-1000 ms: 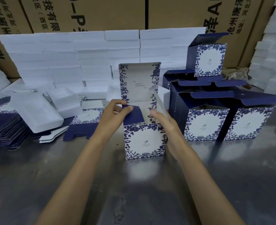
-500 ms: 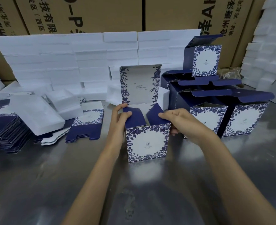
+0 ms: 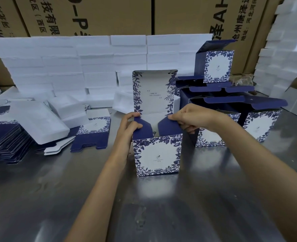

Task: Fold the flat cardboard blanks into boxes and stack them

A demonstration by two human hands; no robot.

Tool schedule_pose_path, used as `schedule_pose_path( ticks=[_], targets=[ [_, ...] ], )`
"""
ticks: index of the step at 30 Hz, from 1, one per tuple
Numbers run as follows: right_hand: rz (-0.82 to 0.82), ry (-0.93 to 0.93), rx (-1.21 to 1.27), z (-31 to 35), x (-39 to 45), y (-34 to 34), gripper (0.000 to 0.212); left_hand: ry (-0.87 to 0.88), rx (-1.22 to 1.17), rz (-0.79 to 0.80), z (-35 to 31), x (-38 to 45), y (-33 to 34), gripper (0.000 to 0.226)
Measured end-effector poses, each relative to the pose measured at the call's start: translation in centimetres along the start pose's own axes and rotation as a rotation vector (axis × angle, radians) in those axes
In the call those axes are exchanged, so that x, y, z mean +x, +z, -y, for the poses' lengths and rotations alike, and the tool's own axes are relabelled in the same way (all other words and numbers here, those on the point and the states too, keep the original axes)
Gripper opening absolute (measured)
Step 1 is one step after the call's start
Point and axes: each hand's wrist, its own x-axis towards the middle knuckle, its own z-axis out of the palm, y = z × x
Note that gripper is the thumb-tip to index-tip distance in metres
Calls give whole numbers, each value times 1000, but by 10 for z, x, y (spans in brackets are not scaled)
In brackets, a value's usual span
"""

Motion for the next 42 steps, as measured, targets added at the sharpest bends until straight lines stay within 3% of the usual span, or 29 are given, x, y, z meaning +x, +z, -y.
schedule_pose_path(
  ticks=[6, 10, 12, 13, 15, 17, 20, 23, 27, 30, 33, 37, 42],
  targets=[
    [-35, 12, 11, -3, 9, 3, 49, 47, -19, -52, -1, -3, 2, 38],
    [-139, 25, -7, -3, 8, -2, 38, 80, -67, -61, -1, -4, 3, 61],
    [-225, -41, 150, -7, 7, 0, 11, 79, -57, -40, -1, -2, 2, 54],
    [-245, -86, 288, -10, 6, 2, 10, 81, -53, -41, -1, -1, 2, 50],
    [-251, -183, 552, -15, 4, 4, 26, 66, -48, -76, -1, -2, 4, 39],
    [-249, -212, 655, -17, -1, 4, 24, 49, -30, -144, 0, -1, 5, 27],
    [-232, -124, 464, -22, -3, 8, 27, -20, -36, -167, -1, 1, 4, 23],
    [-237, -115, 338, -29, -3, 13, 11, 13, 61, -158, -1, -1, 1, 22],
    [-215, -167, 393, -15, 3, 18, 22, 32, 120, -127, -10, -2, 3, 18],
    [-262, -95, 275, 4, 16, 29, 13, -125, 369, -74, -36, 11, 11, 24],
    [-282, -54, 117, 16, 26, 44, 15, -241, 602, -41, -55, 22, 27, 15],
    [-313, -84, 124, 15, 28, 48, 23, -145, 688, -37, -49, 26, 42, 15],
    [-297, -54, 188, 16, 21, 47, 18, -131, 683, -87, -46, 25, 39, 17]
  ],
)
